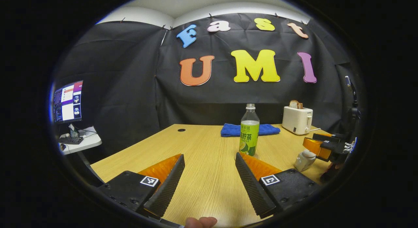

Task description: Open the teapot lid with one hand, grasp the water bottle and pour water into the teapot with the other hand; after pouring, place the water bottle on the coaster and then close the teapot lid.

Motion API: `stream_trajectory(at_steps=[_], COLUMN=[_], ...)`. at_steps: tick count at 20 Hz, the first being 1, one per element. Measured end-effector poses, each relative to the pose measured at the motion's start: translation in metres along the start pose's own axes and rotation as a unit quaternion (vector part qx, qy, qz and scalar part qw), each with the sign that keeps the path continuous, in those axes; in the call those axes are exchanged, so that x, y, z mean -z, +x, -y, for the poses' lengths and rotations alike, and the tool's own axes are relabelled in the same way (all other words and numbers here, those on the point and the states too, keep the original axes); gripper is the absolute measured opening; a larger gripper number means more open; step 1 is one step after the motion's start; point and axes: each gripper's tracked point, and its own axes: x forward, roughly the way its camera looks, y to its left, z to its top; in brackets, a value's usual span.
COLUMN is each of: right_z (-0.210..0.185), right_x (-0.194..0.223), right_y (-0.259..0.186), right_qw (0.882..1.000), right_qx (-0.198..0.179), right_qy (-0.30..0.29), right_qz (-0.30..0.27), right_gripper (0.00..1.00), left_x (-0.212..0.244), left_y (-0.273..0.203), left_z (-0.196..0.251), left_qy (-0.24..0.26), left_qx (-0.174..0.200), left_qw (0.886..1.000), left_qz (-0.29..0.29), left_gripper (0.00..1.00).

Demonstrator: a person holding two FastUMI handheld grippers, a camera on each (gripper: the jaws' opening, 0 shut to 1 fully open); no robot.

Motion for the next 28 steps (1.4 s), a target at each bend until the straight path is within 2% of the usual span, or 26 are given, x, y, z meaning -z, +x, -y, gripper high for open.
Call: stream_trajectory(at_steps=[1,2,10,12,16,22,28], right_z=[0.004,0.009,0.038,0.042,0.044,0.033,0.024], right_x=[-0.005,-0.013,-0.071,-0.077,-0.086,-0.082,-0.084], right_y=[-0.003,-0.010,-0.091,-0.114,-0.149,-0.168,-0.172], right_qw=[1.000,1.000,0.995,0.995,0.992,0.991,0.990], right_qx=[0.007,0.019,0.059,0.068,0.085,0.091,0.098], right_qy=[0.005,0.006,-0.004,-0.003,-0.013,-0.016,-0.016], right_qz=[0.005,0.010,0.077,0.078,0.095,0.097,0.100], right_gripper=[0.77,0.97,0.98,0.98,0.98,0.96,0.98], left_x=[-0.004,-0.009,-0.057,-0.064,-0.069,-0.065,-0.067], left_y=[-0.002,-0.003,-0.037,-0.050,-0.067,-0.077,-0.080], left_z=[0.004,0.008,0.065,0.083,0.100,0.098,0.095], left_qy=[-0.003,-0.007,-0.020,-0.025,-0.008,-0.022,-0.013], left_qx=[0.004,0.009,0.057,0.076,0.089,0.089,0.085], left_qw=[1.000,1.000,0.996,0.994,0.992,0.992,0.992], left_qz=[0.003,0.008,0.064,0.075,0.085,0.086,0.094], left_gripper=[0.97,0.98,0.97,0.97,0.97,0.97,0.98])
